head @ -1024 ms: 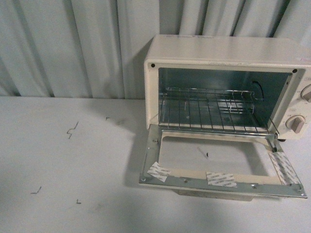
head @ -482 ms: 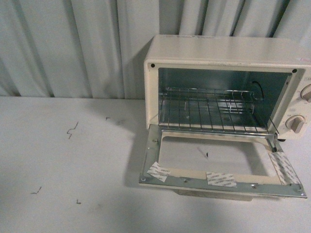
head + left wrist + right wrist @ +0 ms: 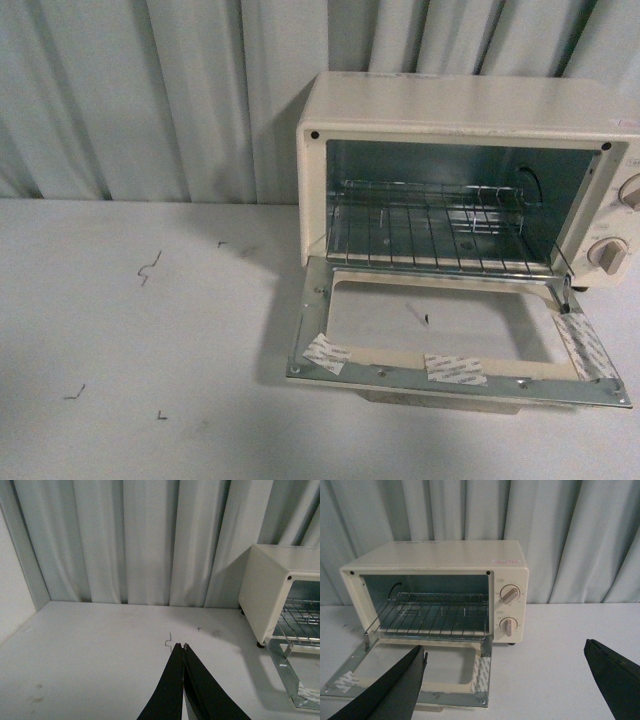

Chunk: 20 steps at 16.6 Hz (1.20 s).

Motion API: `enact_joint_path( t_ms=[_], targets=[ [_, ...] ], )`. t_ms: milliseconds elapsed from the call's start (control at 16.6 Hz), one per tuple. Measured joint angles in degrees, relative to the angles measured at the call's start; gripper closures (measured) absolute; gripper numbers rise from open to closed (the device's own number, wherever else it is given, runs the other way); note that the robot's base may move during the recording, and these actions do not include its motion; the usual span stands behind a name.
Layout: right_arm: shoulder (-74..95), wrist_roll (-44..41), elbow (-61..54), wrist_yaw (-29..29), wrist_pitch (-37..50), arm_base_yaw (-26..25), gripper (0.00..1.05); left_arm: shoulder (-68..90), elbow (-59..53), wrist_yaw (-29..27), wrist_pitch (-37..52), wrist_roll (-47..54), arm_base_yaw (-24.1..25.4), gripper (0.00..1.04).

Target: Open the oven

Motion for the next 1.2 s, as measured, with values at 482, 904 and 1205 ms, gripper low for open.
enact_joint_path(
  t_ms=[482, 904, 1205],
  targets=[
    [0.00, 0.00, 0.00, 0.00, 0.00, 0.00, 0.06, -4.59, 0.00, 0.00, -4.92, -0.02, 0.00, 1.03],
    [0.00, 0.00, 0.00, -0.02, 0.00, 0.00, 0.06, -14.95, 0.07, 0.00, -15.54, 0.00, 0.02, 0.93],
    [0.00, 0.00, 0.00, -0.02, 0.02, 0.00, 0.06, -14.95, 0.07, 0.00, -15.54, 0.00, 0.02, 0.26]
  ],
)
